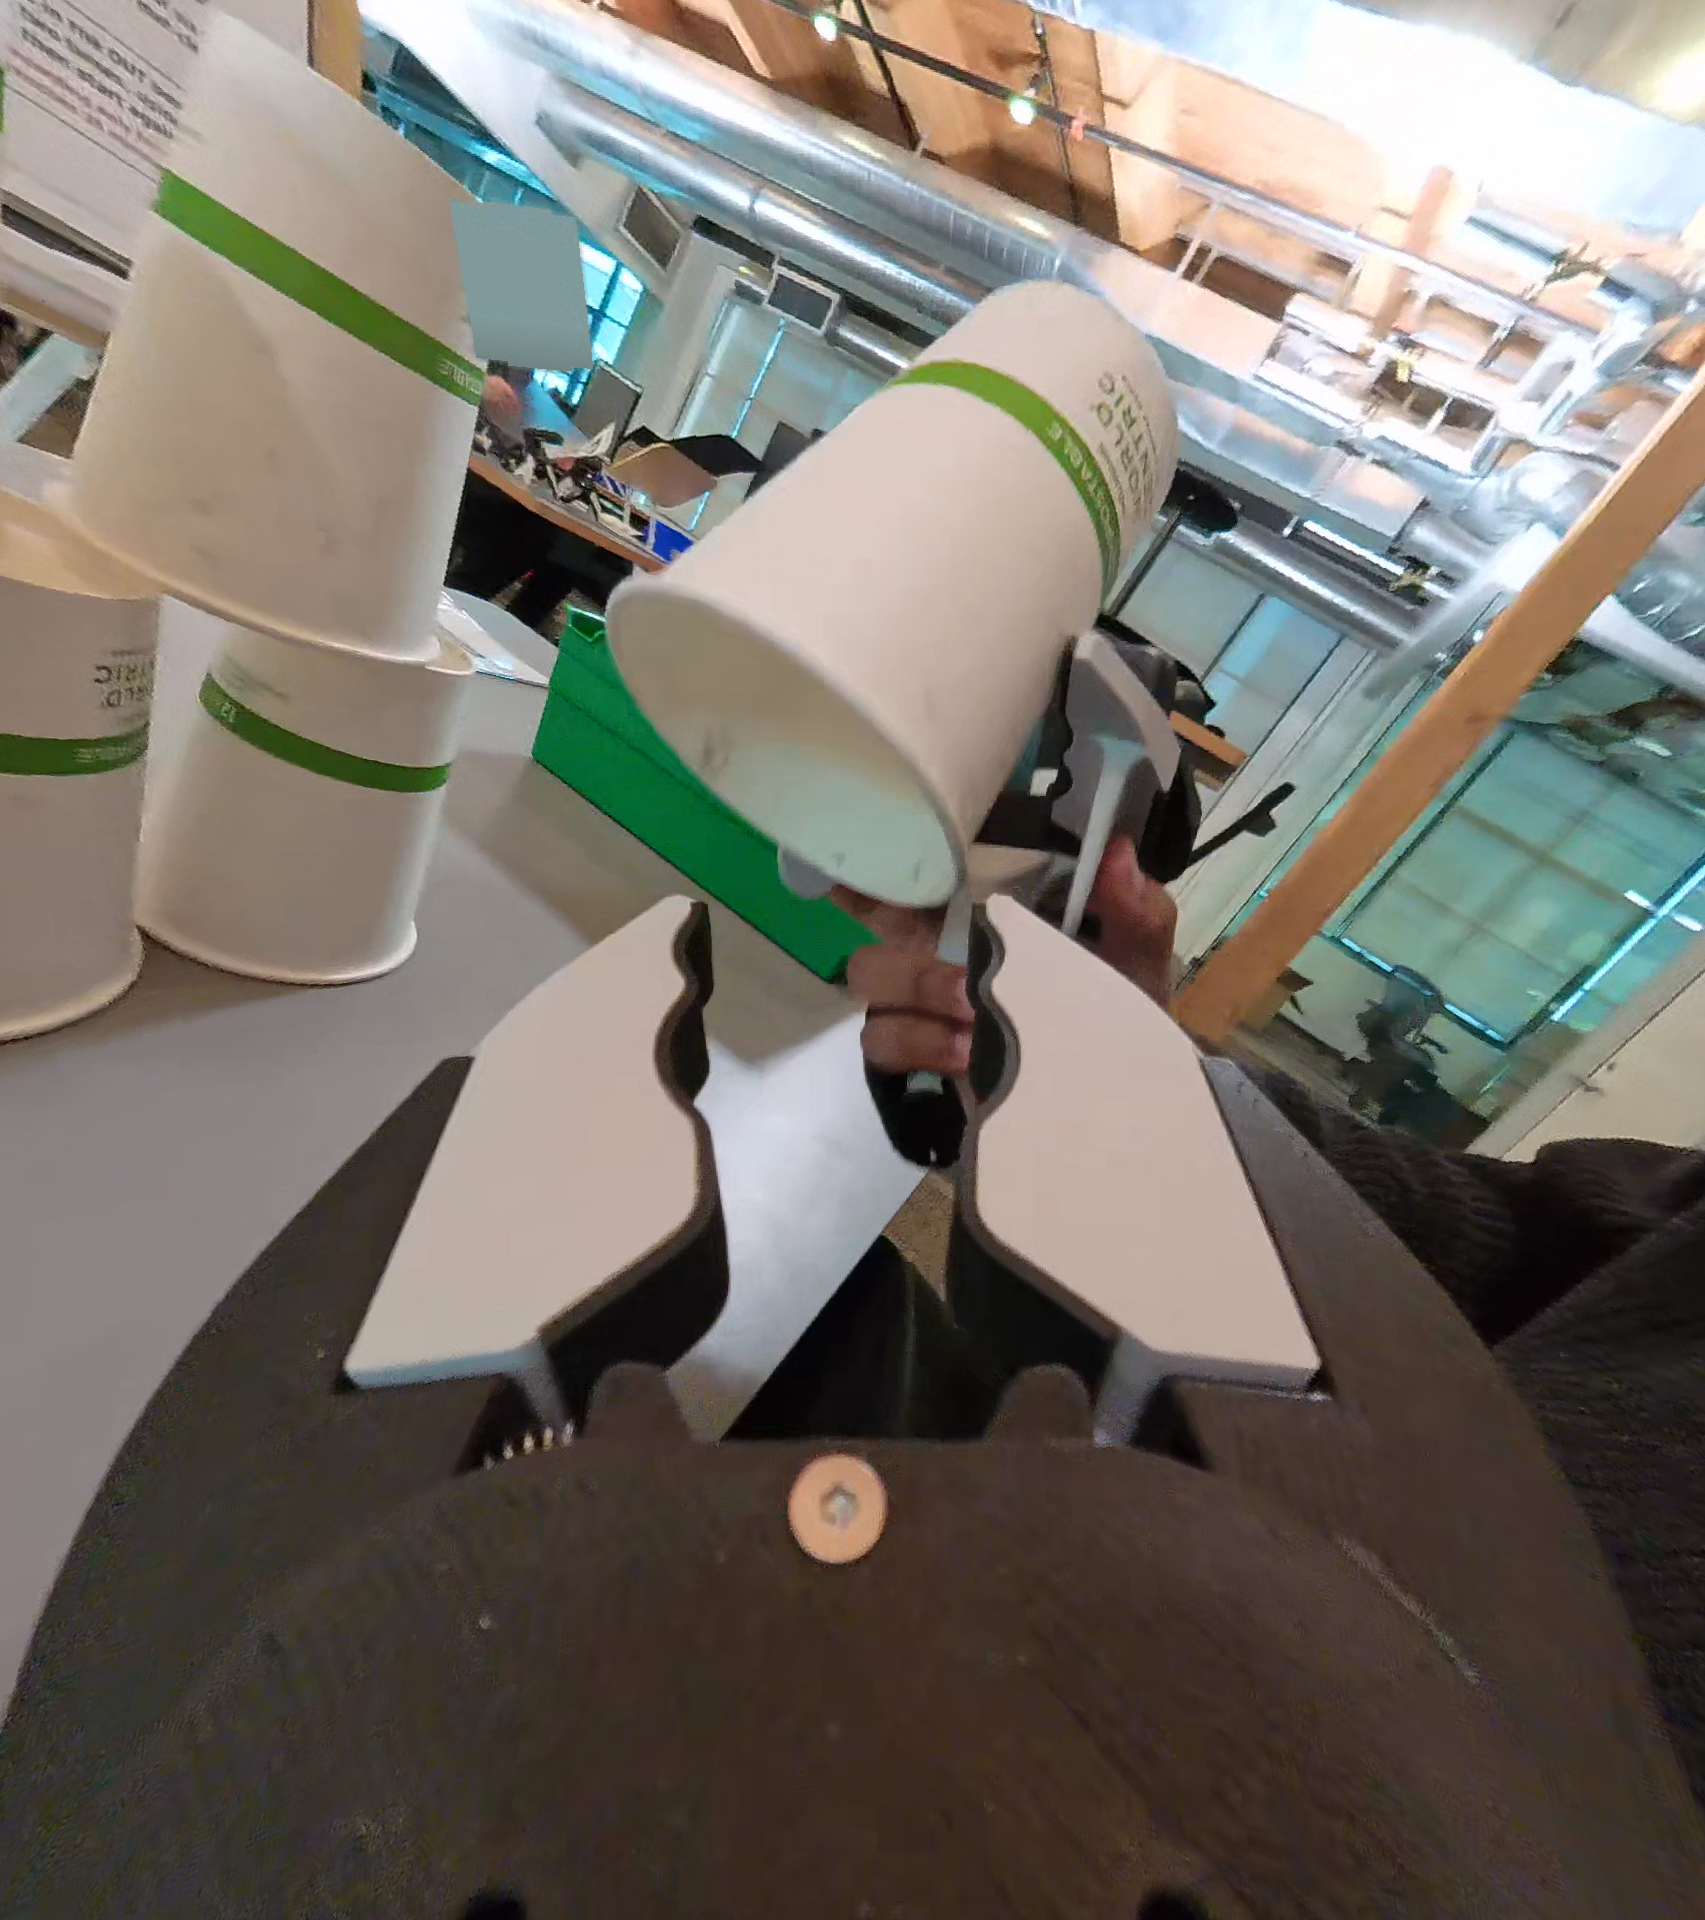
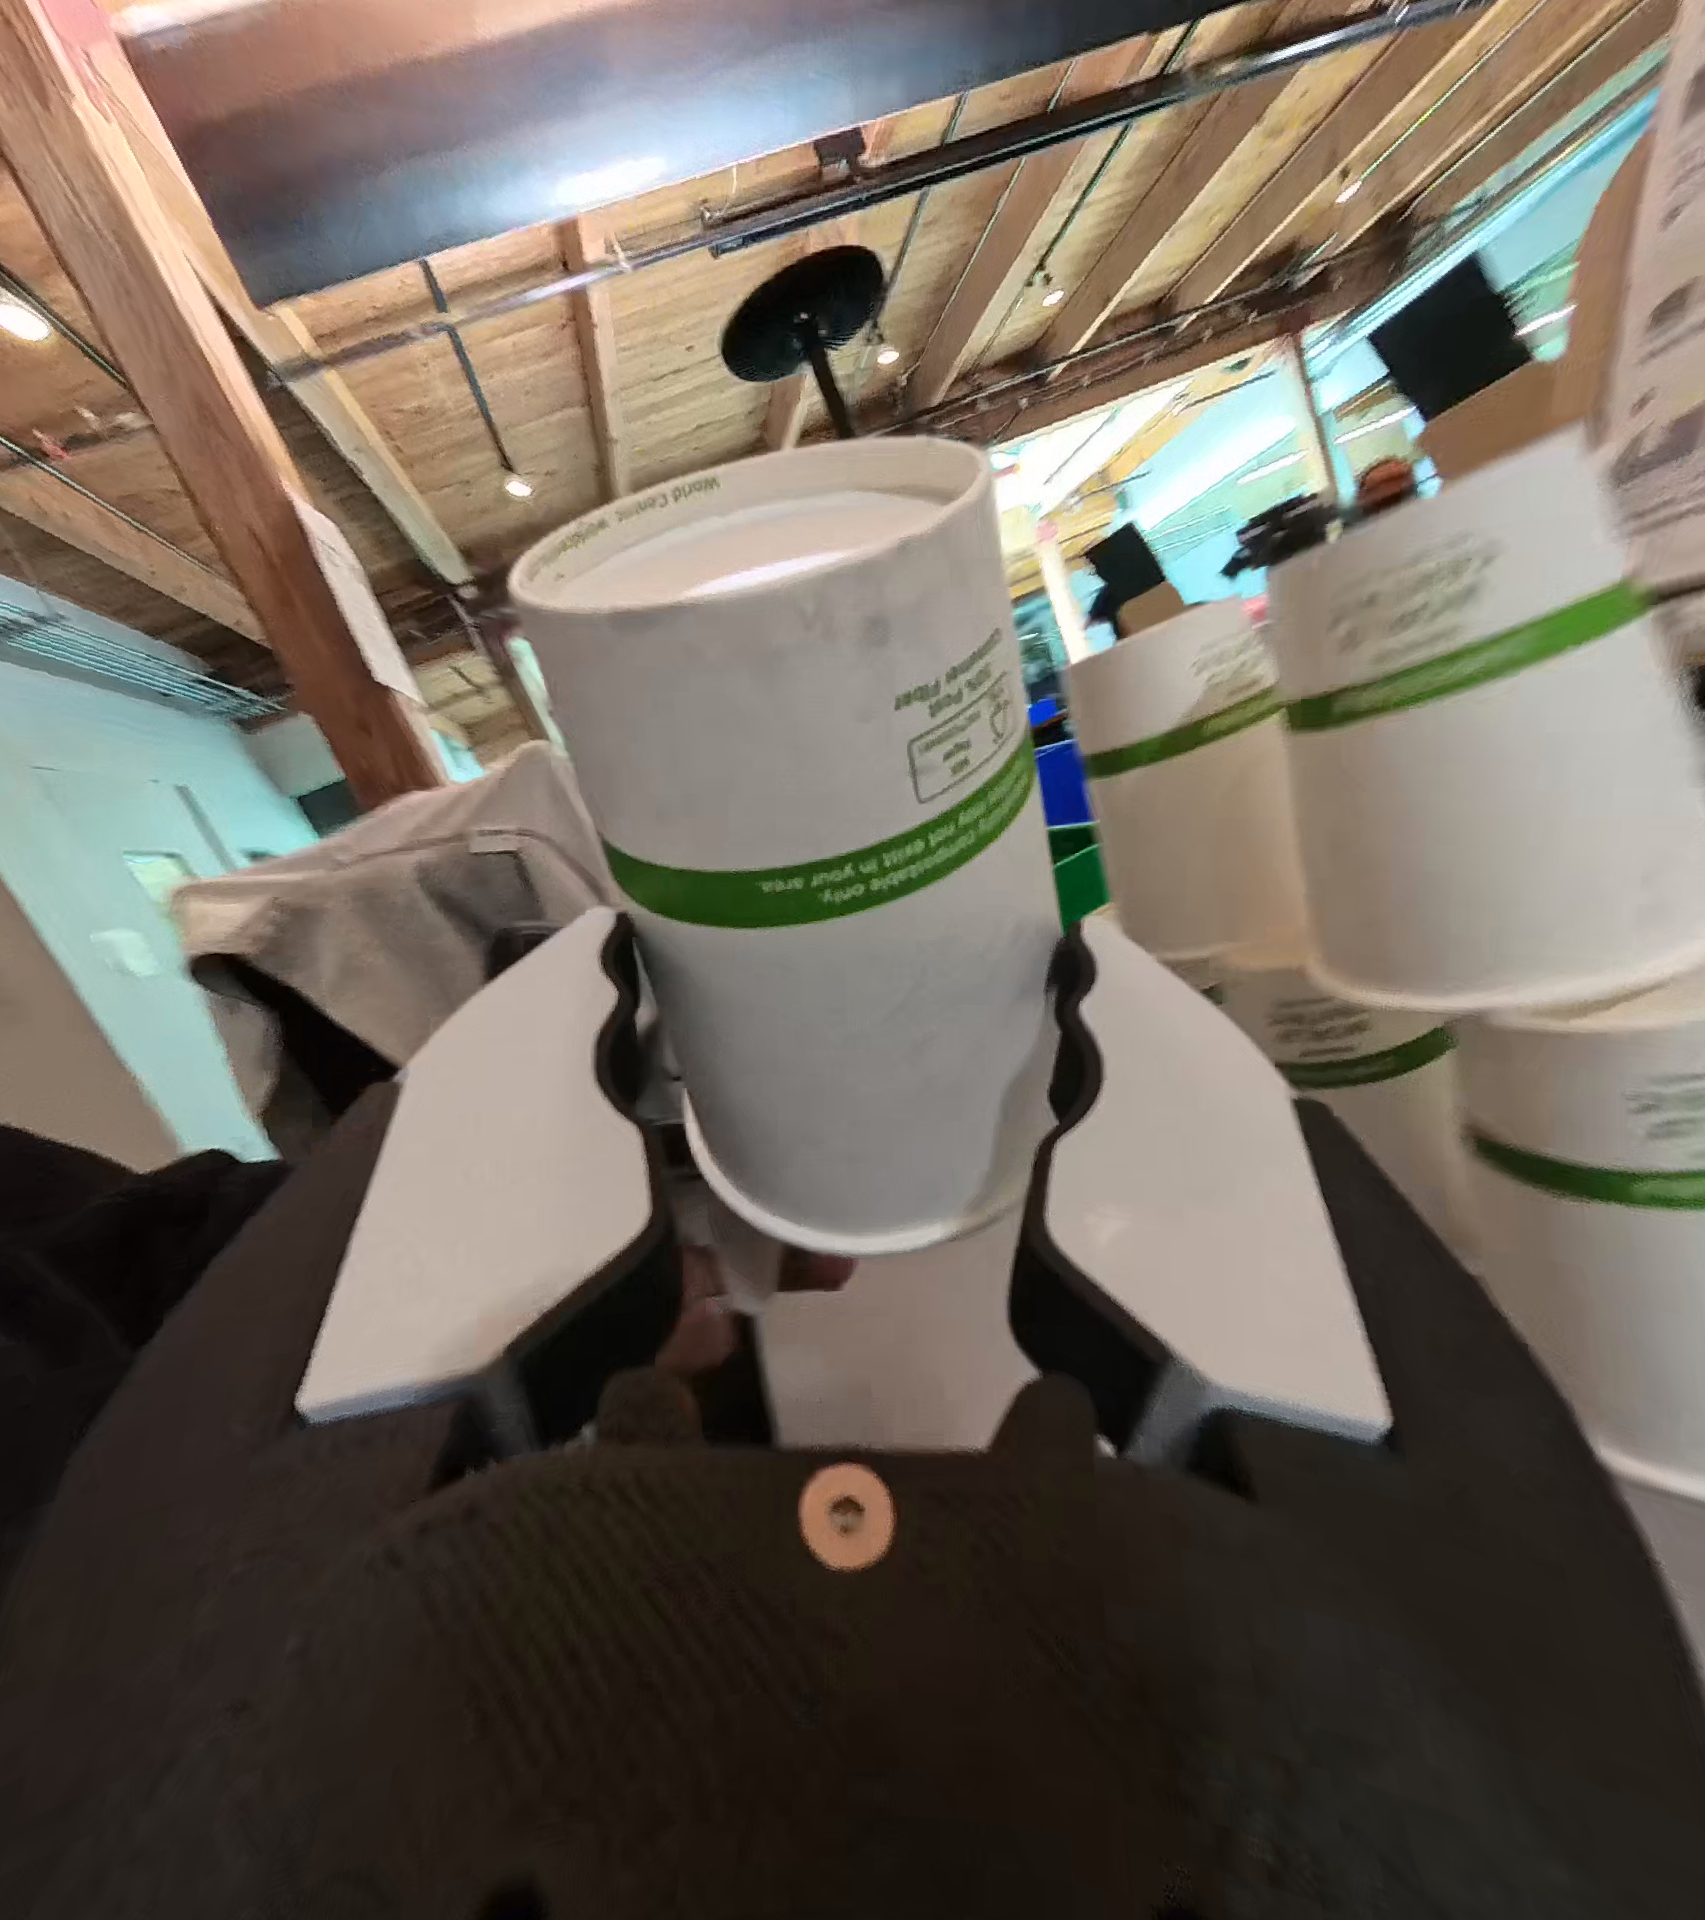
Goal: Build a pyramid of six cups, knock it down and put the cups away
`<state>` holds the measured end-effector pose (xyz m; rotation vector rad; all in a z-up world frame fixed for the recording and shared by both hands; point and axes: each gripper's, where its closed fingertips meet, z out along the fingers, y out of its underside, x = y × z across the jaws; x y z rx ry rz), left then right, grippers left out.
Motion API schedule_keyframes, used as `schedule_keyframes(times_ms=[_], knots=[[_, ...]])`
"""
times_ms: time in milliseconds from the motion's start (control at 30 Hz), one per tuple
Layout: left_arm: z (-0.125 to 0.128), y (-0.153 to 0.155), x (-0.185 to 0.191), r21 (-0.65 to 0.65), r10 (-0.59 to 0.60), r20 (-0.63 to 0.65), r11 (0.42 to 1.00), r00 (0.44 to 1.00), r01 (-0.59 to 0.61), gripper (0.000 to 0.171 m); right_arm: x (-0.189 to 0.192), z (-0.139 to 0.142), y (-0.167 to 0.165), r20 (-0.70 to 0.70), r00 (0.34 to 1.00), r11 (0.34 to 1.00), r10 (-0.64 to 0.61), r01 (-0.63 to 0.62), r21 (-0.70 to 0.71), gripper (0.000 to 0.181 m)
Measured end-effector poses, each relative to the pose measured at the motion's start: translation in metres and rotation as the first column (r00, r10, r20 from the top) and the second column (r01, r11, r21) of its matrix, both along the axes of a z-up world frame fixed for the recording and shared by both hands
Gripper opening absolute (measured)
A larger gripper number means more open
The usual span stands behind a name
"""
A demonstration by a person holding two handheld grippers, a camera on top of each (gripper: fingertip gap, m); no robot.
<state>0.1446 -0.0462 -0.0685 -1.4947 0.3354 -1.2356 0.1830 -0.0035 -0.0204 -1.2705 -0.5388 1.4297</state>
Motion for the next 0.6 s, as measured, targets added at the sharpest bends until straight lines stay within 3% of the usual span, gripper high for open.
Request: schedule_keyframes(times_ms=[100, 267, 467, 600], knots=[[-0.004, -0.002, 0.005, 0.028, -0.005, -0.064, 1.000, 0.998, 0.007, 0.048, 0.015, 0.016, 0.023, 0.080, 0.986, 0.985, -0.149, 0.140, 0.103, 0.079], [-0.010, -0.012, 0.015, 0.109, -0.013, -0.187, 0.993, 0.982, 0.034, 0.048, 0.012, 0.061, 0.057, 0.134, 0.950, 0.945, -0.283, 0.252, 0.206, 0.079], [-0.014, -0.015, 0.018, 0.134, 0.007, -0.243, 0.991, 0.970, 0.026, 0.048, -0.042, 0.099, 0.115, 0.324, 0.908, 0.958, -0.264, 0.207, 0.201, 0.079], [-0.014, -0.017, 0.018, 0.142, 0.003, -0.254, 0.989, 0.967, 0.034, 0.048, -0.065, 0.091, 0.150, 0.446, 0.853, 0.961, -0.273, 0.225, 0.158, 0.079]])
